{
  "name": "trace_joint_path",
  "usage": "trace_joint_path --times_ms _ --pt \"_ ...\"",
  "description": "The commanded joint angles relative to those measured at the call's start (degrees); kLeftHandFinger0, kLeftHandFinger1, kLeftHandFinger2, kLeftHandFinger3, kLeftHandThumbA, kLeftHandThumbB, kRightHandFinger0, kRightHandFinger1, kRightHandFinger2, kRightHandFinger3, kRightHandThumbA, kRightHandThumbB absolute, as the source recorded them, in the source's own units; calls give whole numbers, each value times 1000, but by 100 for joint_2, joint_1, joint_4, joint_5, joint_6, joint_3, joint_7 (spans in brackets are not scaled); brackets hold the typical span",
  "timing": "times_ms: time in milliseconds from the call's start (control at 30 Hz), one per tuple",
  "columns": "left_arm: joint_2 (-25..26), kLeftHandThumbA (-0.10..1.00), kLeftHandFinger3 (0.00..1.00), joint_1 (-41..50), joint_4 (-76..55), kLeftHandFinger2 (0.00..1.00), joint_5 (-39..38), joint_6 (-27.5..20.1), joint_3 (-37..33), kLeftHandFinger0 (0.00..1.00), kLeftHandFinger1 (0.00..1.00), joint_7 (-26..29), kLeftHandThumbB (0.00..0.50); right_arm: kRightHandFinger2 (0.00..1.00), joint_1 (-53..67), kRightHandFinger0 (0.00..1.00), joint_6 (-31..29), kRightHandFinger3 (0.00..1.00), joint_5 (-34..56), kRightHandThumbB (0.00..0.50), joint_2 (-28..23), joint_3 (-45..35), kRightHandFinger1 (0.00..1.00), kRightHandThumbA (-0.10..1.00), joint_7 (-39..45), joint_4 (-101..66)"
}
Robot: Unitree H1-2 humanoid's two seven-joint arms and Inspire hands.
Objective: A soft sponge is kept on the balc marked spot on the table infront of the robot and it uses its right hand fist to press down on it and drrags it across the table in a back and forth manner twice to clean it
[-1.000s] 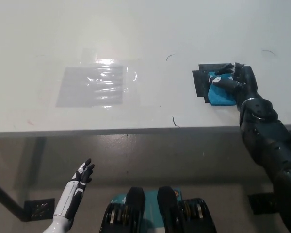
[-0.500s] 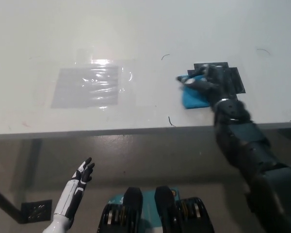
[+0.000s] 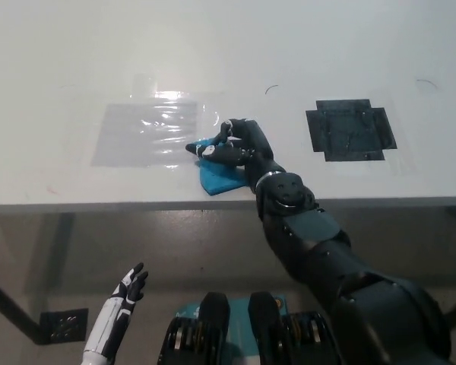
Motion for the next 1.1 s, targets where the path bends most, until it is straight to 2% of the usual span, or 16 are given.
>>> trace_joint_path --times_ms 0,233,367,433,467,500,567,633,700,733,767,800,867,900,967,1067 --pt "0 1000 1000 -12 -63 1000 -14 -248 -26 1000 1000 -30 80 320 -184 1 -108 175 -12 81 -128 -41 82 1000 137 -72" --pt "-19 1000 1000 45 -65 1000 -12 -249 -18 1000 1000 -10 73 346 -21 0 11 182 80 114 -665 -207 93 1000 164 43" --pt "-13 1000 1000 67 -42 1000 -1 -273 -14 1000 1000 -1 75 338 177 0 -42 190 108 85 -1224 -300 46 1000 129 106" --pt "-14 1000 1000 77 -37 1000 -8 -254 -10 1000 1000 -3 67 396 294 0 -18 223 169 87 -1546 -407 86 1000 138 151" --pt "-14 1000 1000 64 -24 1000 -23 -257 -5 1000 1000 -8 73 433 327 0 30 275 131 91 -1699 -409 98 1000 89 177" --pt "-17 1000 1000 68 -24 1000 -35 -263 -4 1000 1000 -15 82 438 391 0 11 293 160 74 -1880 -459 73 1000 143 192" --pt "-16 1000 1000 71 -35 1000 -35 -270 -11 1000 1000 -24 71 400 502 0 -5 252 231 124 -2187 -564 54 1000 224 200" --pt "-17 1000 1000 68 -47 1000 -26 -244 -13 1000 1000 -21 73 315 605 0 -67 198 313 144 -2435 -685 3 1000 315 164" --pt "6 1000 1000 46 -30 1000 2 -262 -11 1000 1000 -11 75 292 696 0 -13 183 446 96 -2736 -876 1 1000 295 104" --pt "11 1000 1000 51 -33 1000 -10 -260 -4 1000 1000 -16 74 365 710 32 31 301 461 84 -2796 -922 130 1000 277 99" --pt "9 1000 1000 49 -29 1000 -27 -255 1 1000 1000 -23 75 399 726 14 82 319 468 88 -2872 -967 153 1000 252 95" --pt "17 1000 1000 39 -26 1000 -33 -243 1 1000 1000 -32 66 475 799 1 10 381 441 61 -3023 -974 164 1000 265 86" --pt "9 1000 1000 23 -5 1000 -15 -253 -1 1000 1000 -17 59 514 915 0 -3 406 488 48 -3293 -1088 171 1000 284 62" --pt "8 1000 1000 21 -11 1000 -17 -247 -1 1000 1000 -19 59 441 943 0 -31 341 524 51 -3354 -1140 99 1000 322 63" --pt "13 1000 1000 17 16 1000 -24 -290 0 1000 1000 -21 57 344 1021 0 -35 272 609 81 -3528 -1264 27 1000 369 57" --pt "20 1000 1000 20 21 1000 -70 -255 1 1000 1000 -65 69 373 1073 0 13 301 538 102 -3664 -1249 72 1000 309 48"
